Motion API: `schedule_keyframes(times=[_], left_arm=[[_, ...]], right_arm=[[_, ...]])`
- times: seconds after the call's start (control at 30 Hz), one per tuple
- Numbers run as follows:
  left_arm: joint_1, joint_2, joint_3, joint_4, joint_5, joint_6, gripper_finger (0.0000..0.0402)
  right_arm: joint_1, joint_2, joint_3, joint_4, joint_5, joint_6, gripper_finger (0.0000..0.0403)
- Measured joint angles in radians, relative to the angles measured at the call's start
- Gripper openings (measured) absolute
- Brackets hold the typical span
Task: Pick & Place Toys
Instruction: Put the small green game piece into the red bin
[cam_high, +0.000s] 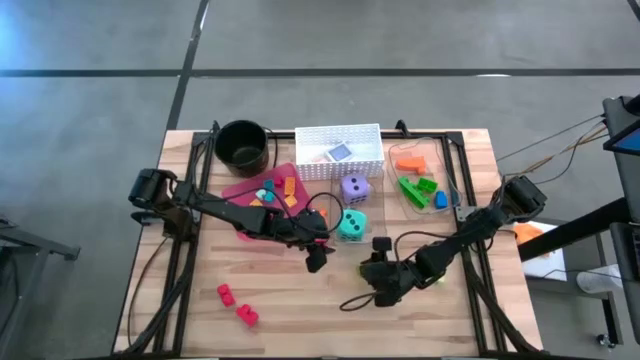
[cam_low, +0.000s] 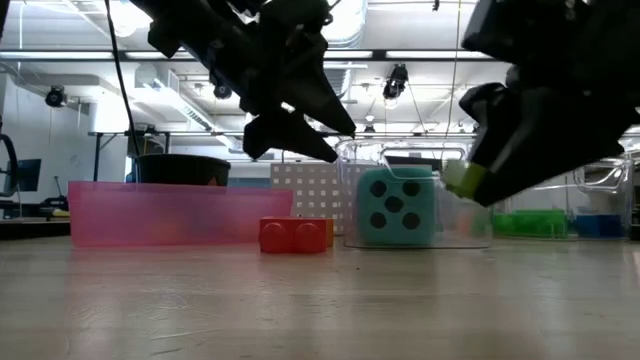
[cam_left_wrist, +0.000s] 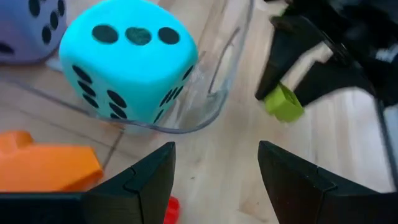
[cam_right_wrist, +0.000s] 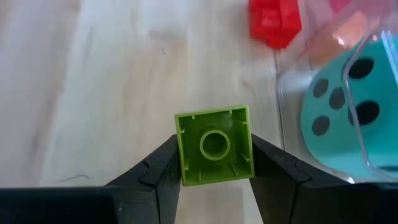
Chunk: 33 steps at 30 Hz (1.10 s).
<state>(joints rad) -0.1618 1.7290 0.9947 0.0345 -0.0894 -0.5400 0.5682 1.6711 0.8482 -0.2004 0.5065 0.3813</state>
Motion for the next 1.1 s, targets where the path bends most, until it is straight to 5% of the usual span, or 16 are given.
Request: schedule_keyframes(times=[0.4,0.8,1.1], left_arm=[[-0.087,0.000,0.000,0.007,0.004,-0.218,0.0231],[-0.125,0.000,0.001,0.066,-0.062,-0.406,0.0231],[-0.122,0.001,0.000,0.068,-0.151,-0.490,0.0231]], right_arm=[[0.001,0.000,0.006,0.124,-0.006,-0.004,0.0160],[-0.018,-0.002,0.089,0.237,0.121,-0.372,0.0160],[-0.055,-0.002,0.099,0.150,0.126,-0.400,0.0160]])
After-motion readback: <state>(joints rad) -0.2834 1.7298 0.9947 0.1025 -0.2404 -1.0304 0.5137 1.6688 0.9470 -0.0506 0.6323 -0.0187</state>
